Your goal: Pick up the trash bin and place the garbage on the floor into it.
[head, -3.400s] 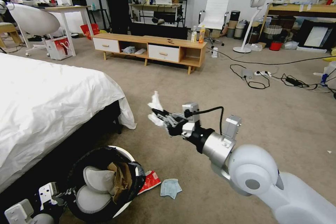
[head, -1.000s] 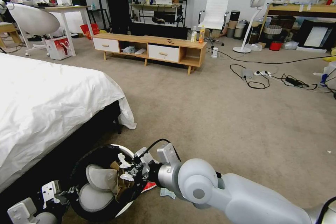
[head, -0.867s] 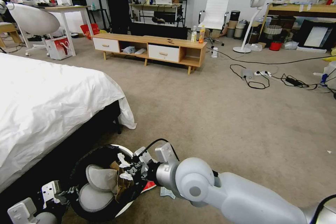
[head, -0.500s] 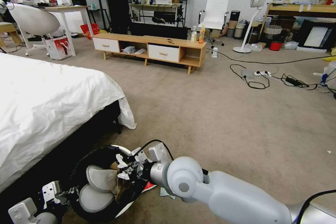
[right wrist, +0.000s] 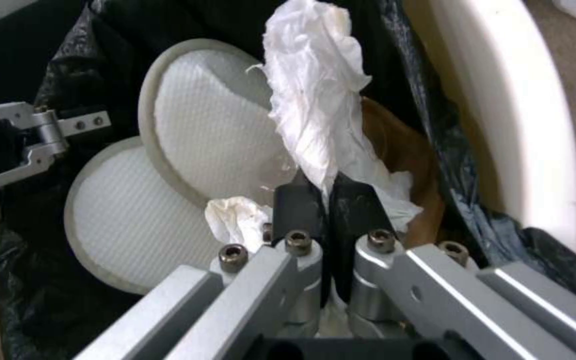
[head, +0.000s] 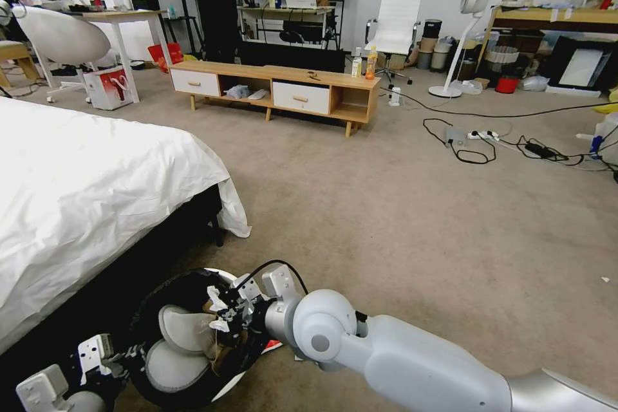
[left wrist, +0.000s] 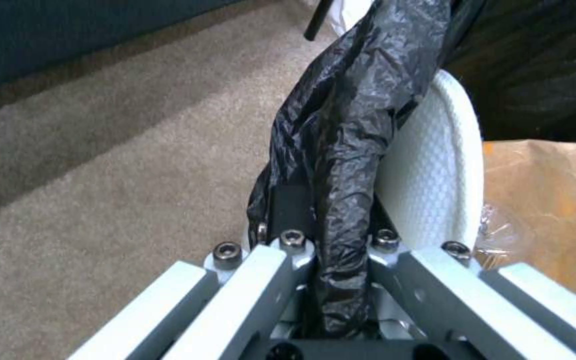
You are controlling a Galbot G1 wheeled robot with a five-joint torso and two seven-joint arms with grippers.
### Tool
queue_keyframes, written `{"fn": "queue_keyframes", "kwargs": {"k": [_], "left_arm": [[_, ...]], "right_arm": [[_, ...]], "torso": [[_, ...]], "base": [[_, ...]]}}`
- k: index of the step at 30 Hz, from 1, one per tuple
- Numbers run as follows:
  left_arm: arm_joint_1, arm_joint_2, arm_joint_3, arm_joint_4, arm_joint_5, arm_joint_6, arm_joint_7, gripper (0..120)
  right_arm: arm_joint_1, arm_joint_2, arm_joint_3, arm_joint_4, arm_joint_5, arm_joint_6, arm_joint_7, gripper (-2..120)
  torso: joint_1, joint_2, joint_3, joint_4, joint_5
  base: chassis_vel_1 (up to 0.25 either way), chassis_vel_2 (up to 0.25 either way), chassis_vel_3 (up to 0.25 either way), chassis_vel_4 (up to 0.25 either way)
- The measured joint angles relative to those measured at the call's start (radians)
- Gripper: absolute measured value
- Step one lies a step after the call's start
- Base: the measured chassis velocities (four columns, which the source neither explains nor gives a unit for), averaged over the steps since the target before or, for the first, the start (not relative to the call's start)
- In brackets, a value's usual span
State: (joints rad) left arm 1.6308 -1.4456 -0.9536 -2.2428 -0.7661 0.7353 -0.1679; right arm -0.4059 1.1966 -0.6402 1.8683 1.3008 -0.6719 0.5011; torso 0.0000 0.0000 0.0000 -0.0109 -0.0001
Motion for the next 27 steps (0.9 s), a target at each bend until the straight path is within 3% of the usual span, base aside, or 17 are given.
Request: {"fn": "queue_keyframes", "kwargs": {"k": [5, 8, 15, 17, 24, 27], "left_arm": [[0.0, -0.002, 0.002, 0.001, 0.002, 0.0, 0.001, 2], [-0.001, -0.004, 0.004, 0.002, 0.006, 0.0, 0.002, 2], [-0.001, -0.005, 0.004, 0.002, 0.009, 0.0, 0.002, 2], [-0.001, -0.006, 0.004, 0.002, 0.009, 0.0, 0.002, 2], [-0.002, -0.007, 0.005, 0.001, 0.011, 0.0, 0.002, 2], [-0.002, -0.007, 0.005, 0.001, 0.011, 0.0, 0.002, 2]], "right_arm": [[-0.002, -0.003, 0.008, 0.01, 0.0, 0.001, 0.002, 13], [-0.004, -0.014, 0.015, 0.026, 0.001, 0.002, 0.006, 30], [-0.006, -0.033, 0.022, 0.046, 0.003, 0.002, 0.01, 50], [-0.006, -0.039, 0.026, 0.06, 0.005, 0.002, 0.013, 61], [-0.008, -0.046, 0.035, 0.094, 0.012, 0.001, 0.021, 86], [-0.008, -0.048, 0.036, 0.097, 0.012, 0.001, 0.021, 91]], "torso": [[0.0, 0.0, 0.0, 0.0, 0.0], [0.0, 0.0, 0.0, 0.0, 0.0001], [0.0, 0.0, 0.0, -0.0001, 0.0001], [0.0, 0.0, 0.0, 0.0, 0.0001], [0.0, 0.0, 0.0, 0.0, 0.0001], [0.0, 0.0, 0.0, 0.0, 0.0001]], "base": [[0.0, 0.0, 0.0, 0.0], [0.0, 0.0, 0.0, 0.0], [0.0, 0.0, 0.0, 0.0], [0.0, 0.0, 0.0, 0.0], [0.0, 0.0, 0.0, 0.0], [0.0, 0.0, 0.0, 0.0]]}}
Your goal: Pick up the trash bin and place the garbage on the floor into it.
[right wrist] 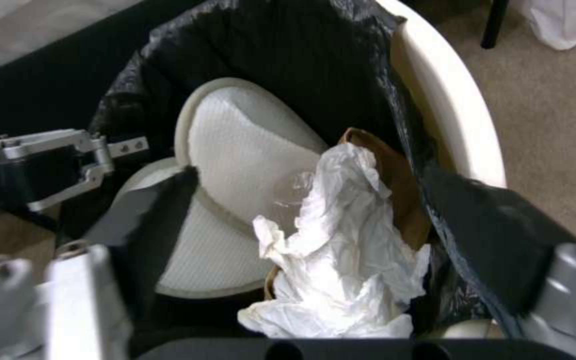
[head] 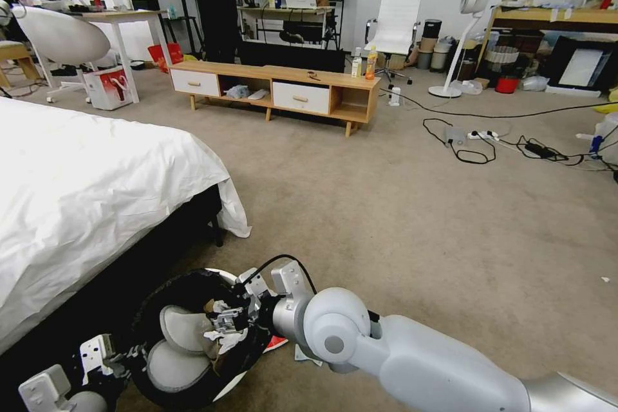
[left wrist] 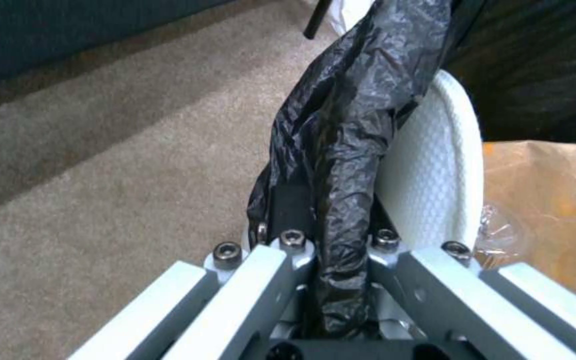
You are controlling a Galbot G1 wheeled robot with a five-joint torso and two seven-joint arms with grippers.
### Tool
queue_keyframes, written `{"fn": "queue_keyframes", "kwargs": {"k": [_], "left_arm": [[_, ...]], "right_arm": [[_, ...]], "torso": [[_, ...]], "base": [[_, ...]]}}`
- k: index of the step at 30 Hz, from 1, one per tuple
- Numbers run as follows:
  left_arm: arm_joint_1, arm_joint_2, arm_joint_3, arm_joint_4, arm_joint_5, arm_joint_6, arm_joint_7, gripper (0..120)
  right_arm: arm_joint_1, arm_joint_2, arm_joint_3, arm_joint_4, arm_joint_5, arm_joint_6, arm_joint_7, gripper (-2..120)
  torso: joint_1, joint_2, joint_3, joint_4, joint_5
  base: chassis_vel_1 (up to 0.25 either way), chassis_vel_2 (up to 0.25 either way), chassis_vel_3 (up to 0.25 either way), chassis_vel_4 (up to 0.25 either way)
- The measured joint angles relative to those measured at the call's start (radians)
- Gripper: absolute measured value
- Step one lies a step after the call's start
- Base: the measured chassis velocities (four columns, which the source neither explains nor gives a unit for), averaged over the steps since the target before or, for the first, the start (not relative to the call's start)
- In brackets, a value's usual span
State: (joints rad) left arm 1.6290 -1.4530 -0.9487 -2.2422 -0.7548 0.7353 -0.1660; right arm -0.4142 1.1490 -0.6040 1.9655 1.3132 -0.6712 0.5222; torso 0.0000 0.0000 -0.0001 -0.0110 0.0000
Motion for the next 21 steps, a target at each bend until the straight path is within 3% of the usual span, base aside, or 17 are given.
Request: {"fn": "queue_keyframes", "kwargs": {"k": [21], "left_arm": [[0.012, -0.005, -0.024, -0.006, 0.006, 0.0, 0.006, 2]], "right_arm": [[-0.003, -0.067, 0.237, 0.221, 0.068, 0.002, 0.014, 92]], "torso": [[0.0, 0.0, 0.0, 0.0, 0.0001]], "base": [[0.0, 0.0, 0.0, 0.0]]}}
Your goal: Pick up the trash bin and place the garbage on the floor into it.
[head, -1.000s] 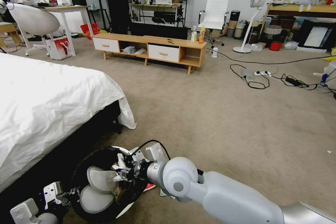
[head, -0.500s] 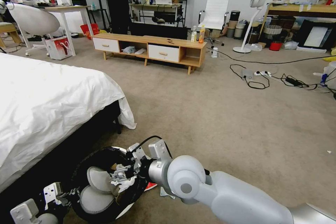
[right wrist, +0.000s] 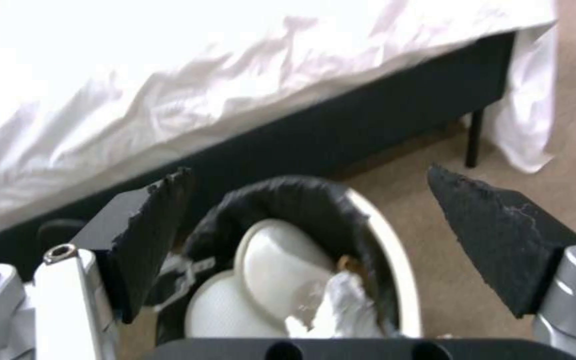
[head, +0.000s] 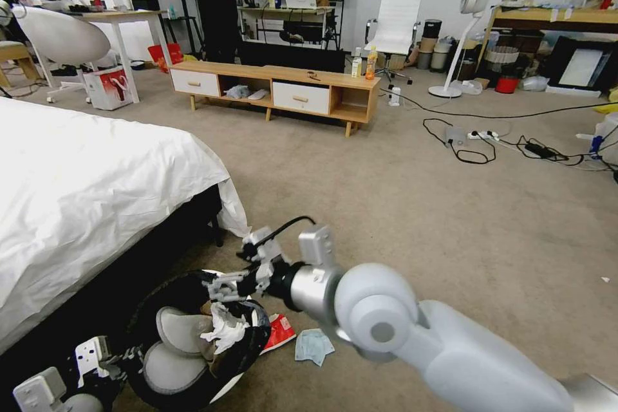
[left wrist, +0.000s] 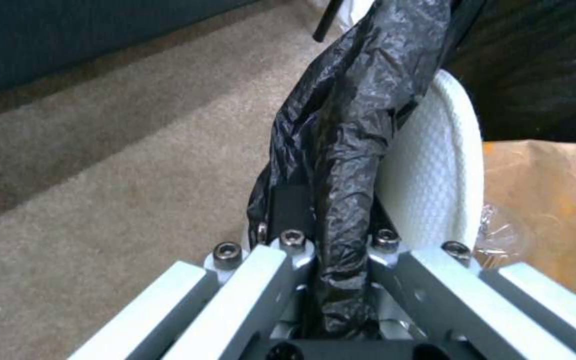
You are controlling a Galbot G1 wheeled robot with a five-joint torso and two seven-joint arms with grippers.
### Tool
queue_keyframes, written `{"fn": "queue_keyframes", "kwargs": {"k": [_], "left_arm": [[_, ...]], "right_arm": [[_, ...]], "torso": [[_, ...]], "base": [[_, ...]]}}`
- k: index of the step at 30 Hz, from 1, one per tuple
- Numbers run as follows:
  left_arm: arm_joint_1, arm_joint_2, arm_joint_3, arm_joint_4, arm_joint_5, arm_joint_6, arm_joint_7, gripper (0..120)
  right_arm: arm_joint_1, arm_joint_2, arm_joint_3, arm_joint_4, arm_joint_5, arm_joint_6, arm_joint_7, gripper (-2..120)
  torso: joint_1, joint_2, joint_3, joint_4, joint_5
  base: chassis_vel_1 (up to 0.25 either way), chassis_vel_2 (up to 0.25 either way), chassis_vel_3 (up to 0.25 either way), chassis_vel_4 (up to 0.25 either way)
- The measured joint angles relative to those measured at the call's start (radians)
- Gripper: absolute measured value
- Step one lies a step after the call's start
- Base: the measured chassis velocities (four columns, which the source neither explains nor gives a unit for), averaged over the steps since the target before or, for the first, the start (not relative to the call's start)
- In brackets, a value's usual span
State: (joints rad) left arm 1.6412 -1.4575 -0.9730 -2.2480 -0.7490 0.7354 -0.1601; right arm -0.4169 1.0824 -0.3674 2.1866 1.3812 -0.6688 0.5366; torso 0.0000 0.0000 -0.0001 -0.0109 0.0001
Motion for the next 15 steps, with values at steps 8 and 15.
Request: {"fn": "queue_keyframes", "kwargs": {"k": [8, 15], "left_arm": [[0.014, 0.007, -0.028, -0.013, -0.006, 0.0, -0.005, 2], [0.019, 0.016, -0.055, -0.02, -0.017, 0.0, -0.006, 2]], "right_arm": [[-0.028, -0.064, 0.114, 0.033, -0.002, 0.01, -0.016, 92], [-0.078, -0.127, 0.194, 0.065, -0.036, 0.043, -0.028, 92]], "torso": [[0.0, 0.0, 0.0, 0.0001, 0.0], [0.0, 0.0, 0.0, -0.0001, 0.0]], "base": [[0.0, 0.0, 0.0, 0.0], [0.0, 0.0, 0.0, 0.0]]}}
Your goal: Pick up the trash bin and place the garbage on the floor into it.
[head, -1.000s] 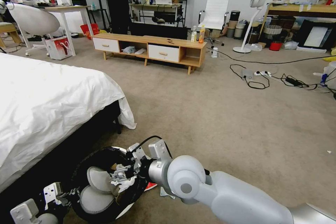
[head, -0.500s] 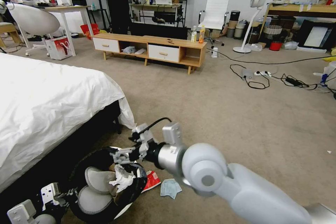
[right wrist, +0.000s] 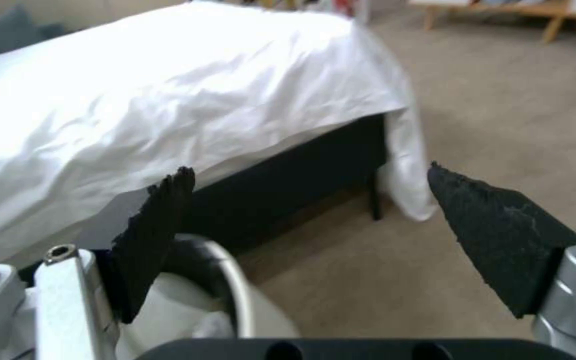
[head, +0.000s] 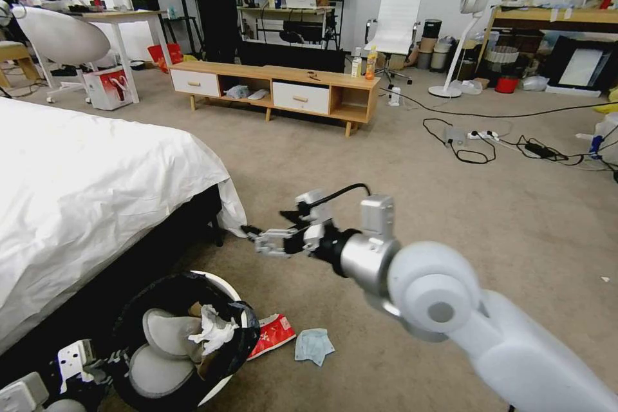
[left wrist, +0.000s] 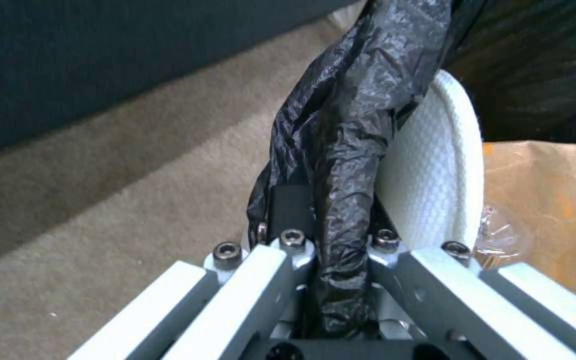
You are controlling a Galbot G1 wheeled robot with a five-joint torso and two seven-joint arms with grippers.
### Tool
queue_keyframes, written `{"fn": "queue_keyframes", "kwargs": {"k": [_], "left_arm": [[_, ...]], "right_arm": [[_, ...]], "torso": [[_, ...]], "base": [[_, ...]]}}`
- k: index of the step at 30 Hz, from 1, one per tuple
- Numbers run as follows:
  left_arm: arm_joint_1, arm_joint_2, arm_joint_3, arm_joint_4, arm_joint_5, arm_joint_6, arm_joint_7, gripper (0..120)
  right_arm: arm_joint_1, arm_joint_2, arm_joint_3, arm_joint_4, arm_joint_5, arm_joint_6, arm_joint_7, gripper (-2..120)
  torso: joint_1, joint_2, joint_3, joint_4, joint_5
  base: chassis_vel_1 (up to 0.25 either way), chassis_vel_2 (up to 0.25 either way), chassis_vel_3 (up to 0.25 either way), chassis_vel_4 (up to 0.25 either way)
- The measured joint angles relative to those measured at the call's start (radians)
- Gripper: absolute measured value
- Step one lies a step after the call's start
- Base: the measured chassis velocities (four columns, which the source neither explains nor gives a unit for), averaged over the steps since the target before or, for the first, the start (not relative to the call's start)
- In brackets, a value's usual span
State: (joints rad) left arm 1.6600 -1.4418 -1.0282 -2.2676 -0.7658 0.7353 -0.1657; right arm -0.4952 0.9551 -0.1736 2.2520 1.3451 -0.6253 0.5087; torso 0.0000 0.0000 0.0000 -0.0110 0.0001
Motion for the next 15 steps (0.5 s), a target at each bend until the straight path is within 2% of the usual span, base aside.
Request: {"fn": "queue_keyframes", "kwargs": {"k": [2, 4, 8, 11, 15], "left_arm": [[-0.002, 0.002, -0.009, 0.001, -0.001, 0.0, 0.0, 2], [-0.001, 0.008, -0.041, 0.01, -0.009, 0.0, 0.003, 2], [0.005, 0.01, -0.05, 0.011, -0.009, 0.0, 0.008, 2], [0.007, 0.005, -0.055, 0.01, -0.009, 0.0, 0.01, 2], [0.009, 0.003, -0.059, 0.009, -0.008, 0.0, 0.013, 2]], "right_arm": [[-0.013, -0.013, 0.015, 0.005, -0.018, 0.01, -0.003, 92], [-0.064, -0.051, 0.073, 0.015, -0.093, 0.052, -0.004, 93], [-0.089, -0.067, 0.109, 0.017, -0.126, 0.055, 0.0, 94], [-0.135, -0.103, 0.168, 0.011, -0.209, 0.068, 0.0, 97], [-0.168, -0.137, 0.192, 0.009, -0.245, 0.081, 0.0, 98]], "torso": [[0.0, 0.0, 0.0, 0.0, 0.0], [0.0, 0.0, 0.0, 0.0001, -0.0001], [0.0, 0.0, 0.0, 0.0002, 0.0], [0.0, 0.0, 0.0, 0.0002, 0.0], [0.0, 0.0, 0.0, 0.0002, 0.0]], "base": [[0.0, 0.0, 0.0, 0.0], [0.0, 0.0, 0.0, 0.0], [0.0, 0.0, 0.0, 0.0], [0.0, 0.0, 0.0, 0.0], [0.0, 0.0, 0.0, 0.0]]}}
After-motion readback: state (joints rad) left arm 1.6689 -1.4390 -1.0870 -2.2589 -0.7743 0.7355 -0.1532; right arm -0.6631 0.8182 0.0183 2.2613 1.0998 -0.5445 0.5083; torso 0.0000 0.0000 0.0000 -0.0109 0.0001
